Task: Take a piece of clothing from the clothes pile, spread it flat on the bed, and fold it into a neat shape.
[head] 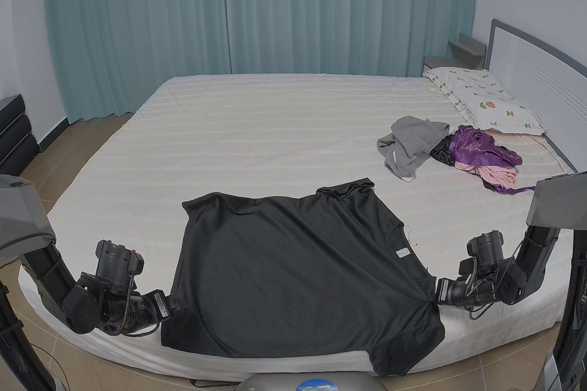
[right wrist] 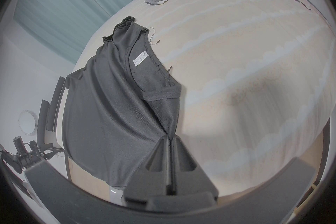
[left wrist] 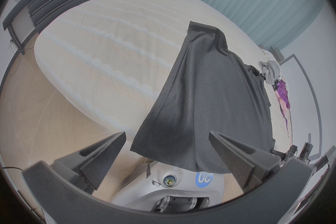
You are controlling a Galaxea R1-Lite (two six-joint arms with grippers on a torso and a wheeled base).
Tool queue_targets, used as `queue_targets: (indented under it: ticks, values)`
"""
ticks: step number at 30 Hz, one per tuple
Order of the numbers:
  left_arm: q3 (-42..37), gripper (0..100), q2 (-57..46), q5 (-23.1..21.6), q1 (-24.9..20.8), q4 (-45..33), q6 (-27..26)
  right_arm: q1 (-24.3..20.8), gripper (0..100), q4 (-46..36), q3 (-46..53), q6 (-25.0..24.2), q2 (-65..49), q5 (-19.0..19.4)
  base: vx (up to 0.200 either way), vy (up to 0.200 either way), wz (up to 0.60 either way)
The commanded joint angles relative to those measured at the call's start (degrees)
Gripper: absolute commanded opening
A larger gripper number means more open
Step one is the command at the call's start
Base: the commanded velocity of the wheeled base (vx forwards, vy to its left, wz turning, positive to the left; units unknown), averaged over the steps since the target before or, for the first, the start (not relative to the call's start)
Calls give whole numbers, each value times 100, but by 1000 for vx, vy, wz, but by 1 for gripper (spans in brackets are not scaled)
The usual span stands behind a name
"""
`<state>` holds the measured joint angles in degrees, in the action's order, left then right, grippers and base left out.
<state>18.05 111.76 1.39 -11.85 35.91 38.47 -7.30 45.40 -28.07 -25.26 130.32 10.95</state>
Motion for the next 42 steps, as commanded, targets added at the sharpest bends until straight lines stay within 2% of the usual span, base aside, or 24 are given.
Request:
queue_targets:
  ticks: [1,11,18,19,26,30,33,38,42]
  values:
    - [-12,100,-5,2,-2,3,2,45,0,13,250,-41,-305,65,0,0,0]
    - [-21,100,-14,10,-10,3,2,238,0,22,804,21,-692,57,0,0,0]
    - [-12,100,-14,10,-2,3,2,256,0,74,804,21,-622,65,0,0,0]
    - [-4,100,-5,2,-10,3,2,229,100,74,795,12,-595,65,0,0,0]
    - [58,100,-23,10,-2,39,37,264,100,154,619,-146,-973,426,0,0,0]
    - [40,100,-14,2,-2,329,46,194,100,162,496,-893,-1193,505,0,0,0]
    - [-4,100,-5,2,-2,540,108,185,100,171,496,-1086,-1219,531,0,0,0]
    - [31,100,21,-7,-2,619,240,220,100,171,505,-1130,-1228,751,0,0,0]
    - [128,100,56,-25,95,627,565,194,100,329,478,-1605,-1228,918,0,0,0]
